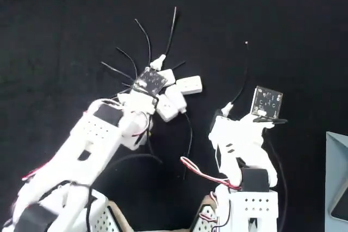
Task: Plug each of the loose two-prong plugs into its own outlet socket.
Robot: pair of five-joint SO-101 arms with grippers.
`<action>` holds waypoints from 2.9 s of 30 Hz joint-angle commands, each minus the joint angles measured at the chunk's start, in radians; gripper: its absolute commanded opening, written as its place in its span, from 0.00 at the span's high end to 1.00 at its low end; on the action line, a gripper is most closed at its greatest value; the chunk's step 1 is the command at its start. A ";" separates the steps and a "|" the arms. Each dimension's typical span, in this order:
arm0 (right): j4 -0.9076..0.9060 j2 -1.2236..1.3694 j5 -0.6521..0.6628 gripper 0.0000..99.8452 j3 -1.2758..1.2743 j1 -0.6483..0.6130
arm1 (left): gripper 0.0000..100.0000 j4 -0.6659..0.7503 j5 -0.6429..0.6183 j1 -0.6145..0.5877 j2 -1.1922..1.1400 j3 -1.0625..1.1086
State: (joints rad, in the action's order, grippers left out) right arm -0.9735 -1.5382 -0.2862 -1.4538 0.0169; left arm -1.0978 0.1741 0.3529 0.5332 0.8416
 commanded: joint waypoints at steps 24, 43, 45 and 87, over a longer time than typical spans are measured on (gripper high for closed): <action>0.017 -0.010 -0.005 0.99 0.005 0.008 | 0.83 0.126 0.359 -0.147 0.338 0.380; 0.086 -0.010 0.069 0.99 0.024 0.005 | 0.77 -0.109 0.189 -0.321 0.338 0.039; 0.141 -0.010 0.123 0.99 0.048 -0.021 | 0.83 -0.055 0.143 -0.360 0.338 0.042; -0.120 0.203 0.261 0.99 0.380 -0.939 | 0.97 0.138 -0.011 0.061 1.200 0.490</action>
State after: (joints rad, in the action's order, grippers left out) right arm -1.0948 -1.3878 -0.0161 -1.1393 -0.9145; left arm -0.8800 0.1143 0.3713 1.6609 1.3403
